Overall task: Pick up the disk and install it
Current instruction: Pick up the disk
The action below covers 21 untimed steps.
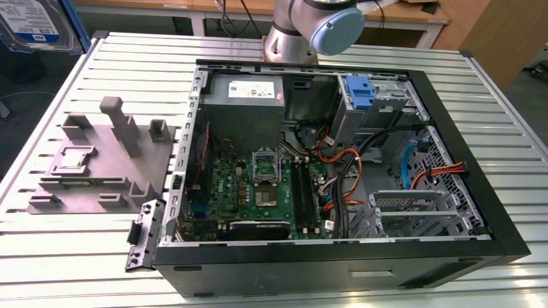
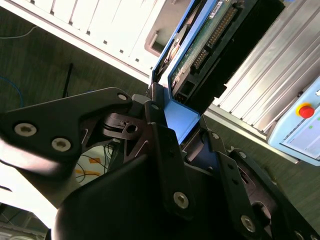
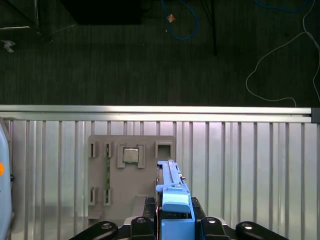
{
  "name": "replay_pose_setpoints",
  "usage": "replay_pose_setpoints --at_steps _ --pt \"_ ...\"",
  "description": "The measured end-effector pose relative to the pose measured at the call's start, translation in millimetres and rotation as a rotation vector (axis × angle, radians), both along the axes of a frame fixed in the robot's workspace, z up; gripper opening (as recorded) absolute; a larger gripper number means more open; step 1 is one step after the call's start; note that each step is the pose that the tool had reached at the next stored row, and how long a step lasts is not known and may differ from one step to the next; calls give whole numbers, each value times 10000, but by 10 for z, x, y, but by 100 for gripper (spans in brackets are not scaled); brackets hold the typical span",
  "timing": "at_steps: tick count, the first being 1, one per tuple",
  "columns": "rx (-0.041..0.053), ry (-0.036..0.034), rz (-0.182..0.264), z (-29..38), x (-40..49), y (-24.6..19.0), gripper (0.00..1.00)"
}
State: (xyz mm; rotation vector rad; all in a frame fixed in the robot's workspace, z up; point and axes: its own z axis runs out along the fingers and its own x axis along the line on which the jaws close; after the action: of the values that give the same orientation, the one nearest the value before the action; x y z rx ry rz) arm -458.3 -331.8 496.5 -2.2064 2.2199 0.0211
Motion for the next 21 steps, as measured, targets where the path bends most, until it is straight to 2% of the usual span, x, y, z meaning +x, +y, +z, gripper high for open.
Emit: replay_pose_setpoints --at_steps 5,15,21 --pt "1 -2 -1 -1 2 -22 36" --pt "2 -3 -1 -2 54 -30 36" --pt "1 -2 -1 -1 74 -53 36"
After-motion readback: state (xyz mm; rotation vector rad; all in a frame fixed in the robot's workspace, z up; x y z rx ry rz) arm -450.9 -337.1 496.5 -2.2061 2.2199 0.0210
